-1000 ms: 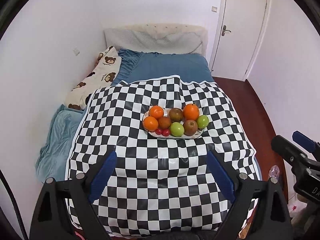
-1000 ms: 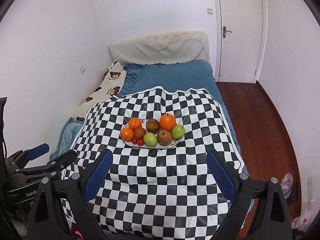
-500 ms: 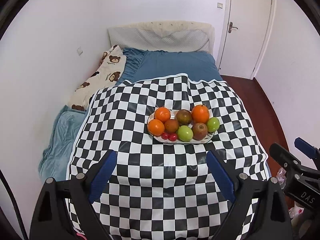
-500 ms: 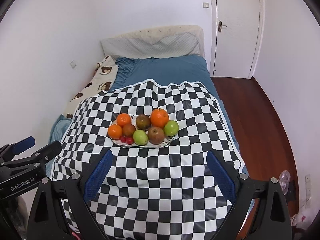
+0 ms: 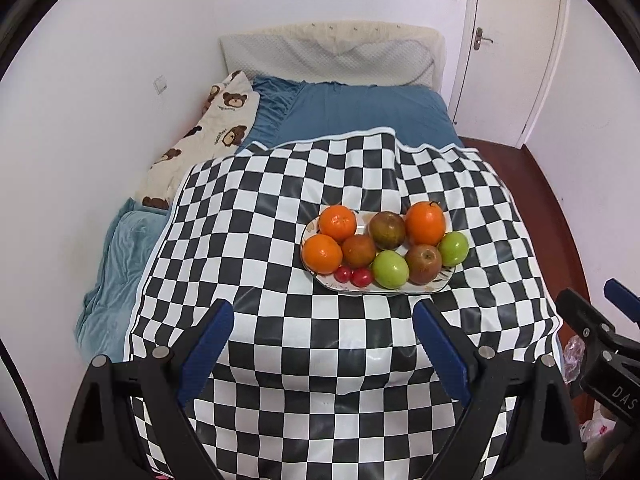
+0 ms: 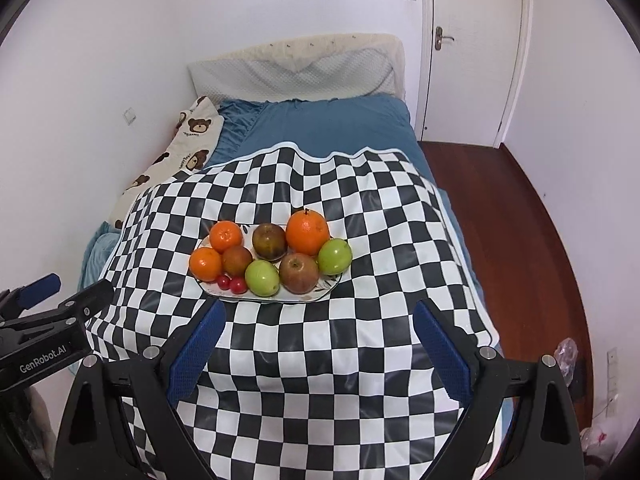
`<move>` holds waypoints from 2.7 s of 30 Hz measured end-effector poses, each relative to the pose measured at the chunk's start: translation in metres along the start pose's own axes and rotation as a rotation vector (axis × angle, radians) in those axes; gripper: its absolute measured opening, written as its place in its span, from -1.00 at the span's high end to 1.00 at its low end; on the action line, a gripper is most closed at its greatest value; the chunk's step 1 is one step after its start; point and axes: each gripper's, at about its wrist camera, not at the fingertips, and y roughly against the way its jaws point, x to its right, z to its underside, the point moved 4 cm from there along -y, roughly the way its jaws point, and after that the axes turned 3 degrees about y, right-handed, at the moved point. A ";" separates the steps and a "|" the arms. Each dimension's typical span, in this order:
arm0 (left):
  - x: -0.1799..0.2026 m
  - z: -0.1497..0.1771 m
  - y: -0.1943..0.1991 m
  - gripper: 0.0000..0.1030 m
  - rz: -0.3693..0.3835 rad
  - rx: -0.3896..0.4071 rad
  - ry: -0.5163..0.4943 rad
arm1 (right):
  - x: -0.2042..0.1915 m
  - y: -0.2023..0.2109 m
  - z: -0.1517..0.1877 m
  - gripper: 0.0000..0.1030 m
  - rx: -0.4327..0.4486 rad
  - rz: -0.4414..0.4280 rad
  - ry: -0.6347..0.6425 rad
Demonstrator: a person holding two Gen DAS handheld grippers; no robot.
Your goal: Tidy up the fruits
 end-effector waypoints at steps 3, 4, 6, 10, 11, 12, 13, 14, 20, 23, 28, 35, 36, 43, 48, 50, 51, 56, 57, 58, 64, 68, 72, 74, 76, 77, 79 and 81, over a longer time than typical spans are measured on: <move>-0.001 -0.001 -0.010 -0.78 0.005 -0.017 0.005 | 0.000 -0.012 -0.003 -0.88 -0.009 0.009 0.002; 0.000 -0.002 -0.012 -0.78 0.005 -0.020 0.003 | -0.001 -0.017 -0.004 -0.88 -0.012 0.015 0.007; 0.001 -0.004 -0.016 -0.78 0.000 -0.020 -0.003 | -0.002 -0.023 -0.005 -0.88 -0.016 0.018 0.011; 0.002 -0.005 -0.017 -0.78 0.000 -0.015 -0.002 | -0.005 -0.032 -0.007 -0.88 -0.017 0.020 0.015; 0.002 -0.006 -0.017 -0.78 -0.001 -0.009 -0.002 | -0.005 -0.033 -0.007 -0.88 -0.016 0.021 0.014; 0.003 -0.007 -0.017 -0.78 0.000 -0.001 -0.002 | -0.005 -0.032 -0.007 -0.88 -0.013 0.022 0.013; 0.003 -0.009 -0.016 -0.78 -0.005 0.016 -0.002 | -0.005 -0.032 -0.007 -0.88 -0.009 0.020 0.010; 0.003 -0.010 -0.015 -0.78 -0.009 0.028 -0.003 | -0.005 -0.031 -0.008 -0.88 -0.002 0.017 0.006; 0.002 -0.012 -0.008 -0.86 -0.008 0.062 -0.001 | -0.002 -0.027 -0.010 -0.88 0.021 0.025 -0.003; 0.002 -0.013 -0.007 -0.87 -0.007 0.068 -0.002 | -0.001 -0.025 -0.010 -0.89 0.028 0.028 -0.003; 0.003 -0.011 -0.008 -1.00 -0.006 0.058 -0.005 | -0.001 -0.025 -0.010 -0.96 0.028 0.034 0.001; 0.004 -0.011 -0.008 -1.00 -0.004 0.051 -0.004 | 0.002 -0.023 -0.009 -0.96 0.026 0.047 -0.004; 0.003 -0.010 -0.008 -1.00 -0.004 0.050 -0.001 | 0.003 -0.023 -0.009 -0.96 0.026 0.048 -0.004; 0.003 -0.011 -0.008 -1.00 -0.003 0.057 0.002 | 0.006 -0.024 -0.009 -0.96 0.025 0.054 -0.006; 0.002 -0.011 -0.008 -1.00 -0.002 0.056 0.004 | 0.006 -0.023 -0.008 -0.96 0.025 0.052 -0.008; 0.003 -0.011 -0.008 -1.00 -0.002 0.056 0.003 | 0.006 -0.024 -0.008 -0.96 0.025 0.053 -0.008; 0.002 -0.011 -0.008 -1.00 -0.004 0.055 0.003 | 0.007 -0.024 -0.008 -0.96 0.026 0.054 -0.008; 0.004 -0.012 -0.008 -1.00 0.000 0.053 0.000 | 0.006 -0.024 -0.009 -0.96 0.025 0.055 -0.006; 0.003 -0.012 -0.008 -1.00 0.000 0.053 0.001 | 0.006 -0.023 -0.008 -0.96 0.025 0.053 -0.008; 0.004 -0.012 -0.008 -1.00 0.000 0.054 -0.001 | 0.006 -0.023 -0.008 -0.97 0.026 0.053 -0.008; 0.010 -0.014 -0.008 -1.00 0.002 0.054 -0.007 | 0.007 -0.023 -0.011 -0.97 0.031 0.049 -0.005; 0.010 -0.014 -0.009 -1.00 -0.001 0.053 -0.008 | 0.008 -0.025 -0.014 -0.97 0.033 0.044 -0.001; 0.009 -0.010 -0.007 -1.00 0.000 0.049 0.001 | 0.007 -0.024 -0.014 -0.97 0.030 0.041 0.002; 0.010 -0.009 -0.007 -1.00 -0.001 0.049 0.002 | 0.006 -0.025 -0.014 -0.97 0.028 0.035 0.007; 0.009 -0.009 -0.006 -1.00 -0.003 0.053 -0.001 | 0.005 -0.025 -0.014 -0.97 0.028 0.035 0.011; 0.009 -0.009 -0.007 -1.00 -0.003 0.052 -0.001 | 0.005 -0.025 -0.013 -0.97 0.026 0.034 0.010; 0.009 -0.008 -0.006 -1.00 -0.004 0.054 0.001 | 0.004 -0.024 -0.012 -0.97 0.026 0.029 0.011; 0.010 -0.009 -0.006 -1.00 -0.003 0.053 0.001 | 0.004 -0.024 -0.012 -0.97 0.027 0.028 0.011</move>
